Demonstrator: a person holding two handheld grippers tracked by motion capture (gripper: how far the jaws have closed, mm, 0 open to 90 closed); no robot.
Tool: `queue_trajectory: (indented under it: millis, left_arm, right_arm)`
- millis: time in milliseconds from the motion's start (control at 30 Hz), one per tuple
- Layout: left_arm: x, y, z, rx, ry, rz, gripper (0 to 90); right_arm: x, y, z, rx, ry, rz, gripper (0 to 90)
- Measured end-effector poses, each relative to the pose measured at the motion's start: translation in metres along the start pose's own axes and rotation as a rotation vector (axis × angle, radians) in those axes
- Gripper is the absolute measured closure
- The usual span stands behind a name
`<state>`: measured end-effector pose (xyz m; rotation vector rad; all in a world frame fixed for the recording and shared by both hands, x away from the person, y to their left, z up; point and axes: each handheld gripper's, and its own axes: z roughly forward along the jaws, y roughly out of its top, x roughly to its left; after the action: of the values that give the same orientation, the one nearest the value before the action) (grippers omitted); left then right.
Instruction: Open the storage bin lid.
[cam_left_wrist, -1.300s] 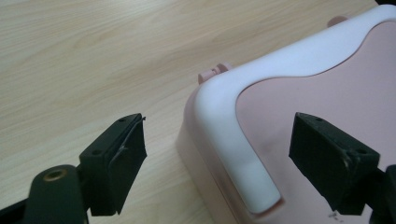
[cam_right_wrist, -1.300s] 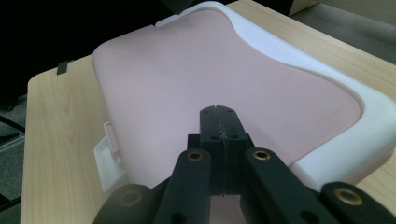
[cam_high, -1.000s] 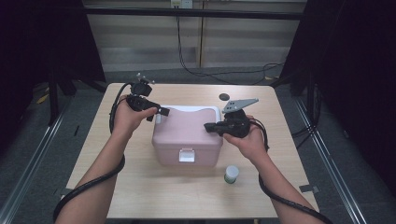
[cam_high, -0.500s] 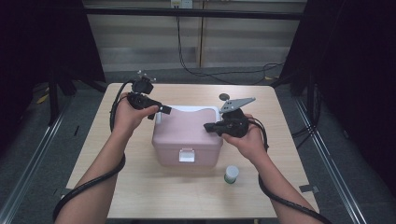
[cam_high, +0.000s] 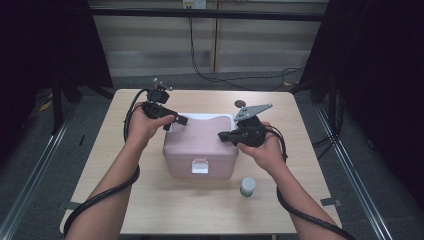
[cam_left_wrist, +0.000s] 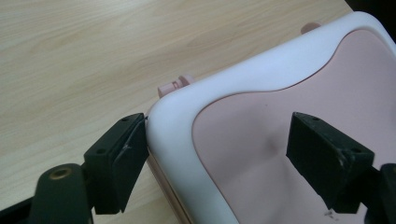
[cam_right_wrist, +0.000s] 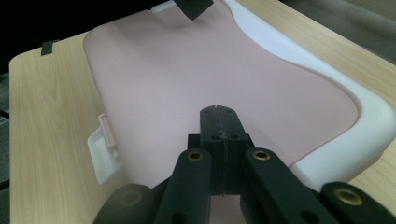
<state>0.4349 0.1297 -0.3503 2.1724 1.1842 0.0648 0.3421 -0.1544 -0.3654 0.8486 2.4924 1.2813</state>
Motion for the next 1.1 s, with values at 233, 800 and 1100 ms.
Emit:
queue_trajectory:
  millis: [233,800,1100]
  left_arm:
    - [0.001,0.001,-0.006,0.009,-0.015,-0.014,21.7]
    - [-0.002,0.009,-0.019,0.054,0.075,-0.075,22.7]
    - [0.003,0.003,-0.004,0.093,0.018,-0.146,22.2]
  right_arm:
    - [0.0,0.0,0.0,-0.003,0.005,0.009,90.0]
    - [0.003,0.003,0.0,0.021,-0.018,0.0,90.0]
    - [0.001,0.001,0.0,0.01,-0.001,0.018,90.0]
